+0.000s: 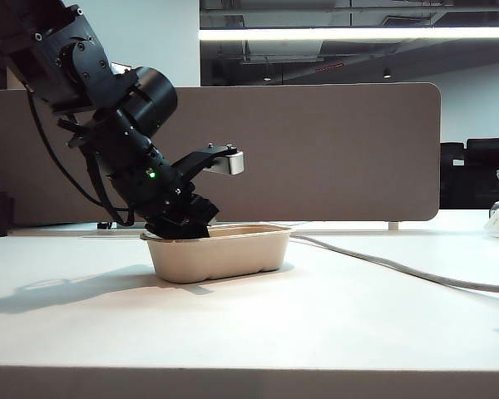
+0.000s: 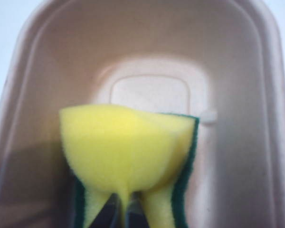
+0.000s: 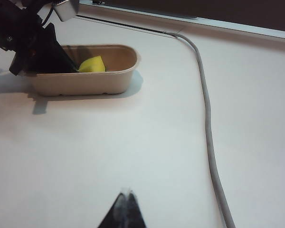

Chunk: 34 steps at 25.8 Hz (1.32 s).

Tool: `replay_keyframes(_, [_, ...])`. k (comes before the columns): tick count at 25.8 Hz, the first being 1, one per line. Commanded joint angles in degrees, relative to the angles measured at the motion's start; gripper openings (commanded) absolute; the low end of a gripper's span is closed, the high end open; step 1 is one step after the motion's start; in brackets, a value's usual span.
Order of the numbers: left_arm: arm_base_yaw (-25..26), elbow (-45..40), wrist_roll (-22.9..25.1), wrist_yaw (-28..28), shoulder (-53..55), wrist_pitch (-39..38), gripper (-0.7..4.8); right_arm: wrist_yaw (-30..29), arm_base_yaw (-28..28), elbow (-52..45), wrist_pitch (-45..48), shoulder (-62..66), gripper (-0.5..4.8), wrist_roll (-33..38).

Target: Take out the cleaning sponge from the paper lunch box and place it on the table.

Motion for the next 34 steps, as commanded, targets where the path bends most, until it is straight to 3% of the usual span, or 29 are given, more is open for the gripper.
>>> replay_keyframes(1, [0.13, 0.2, 0.5, -1.53, 0.57, -4.09, -0.05, 0.07, 0.07, 0.04, 0.98, 0.02, -0.05, 0.02])
replay_keyframes(12, [0.09, 10.08, -4.04, 3.23, -3.23, -5.6, -0.05, 0.07, 0.15, 0.04, 0.98, 0.02, -0.05, 0.02])
replay_keyframes(17, [0.09, 14.91, -5.11, 4.33, -4.98, -10.32, -0.05, 0.04, 0.15, 0.04, 0.96, 0.02, -0.05, 0.02])
replay_keyframes(23, [1.99, 16.22, -2.23, -8.48, -8.81, -22.4, -0.05, 0.02, 0.15, 0.04, 0.98, -0.07, -0.05, 0.02])
replay_keyframes(30, [6.49, 13.66, -6.01, -9.88, -14.82, -34.67, -0.05, -0.26, -5.97, 0.04, 0.98, -0.96, -0.05, 0.02])
replay_keyframes(34, [7.37, 7.96, -6.1, -9.46, -19.1, -36.13, -0.05, 0.13, -10.19, 0.04, 0.94, -1.77, -0.05, 0.02])
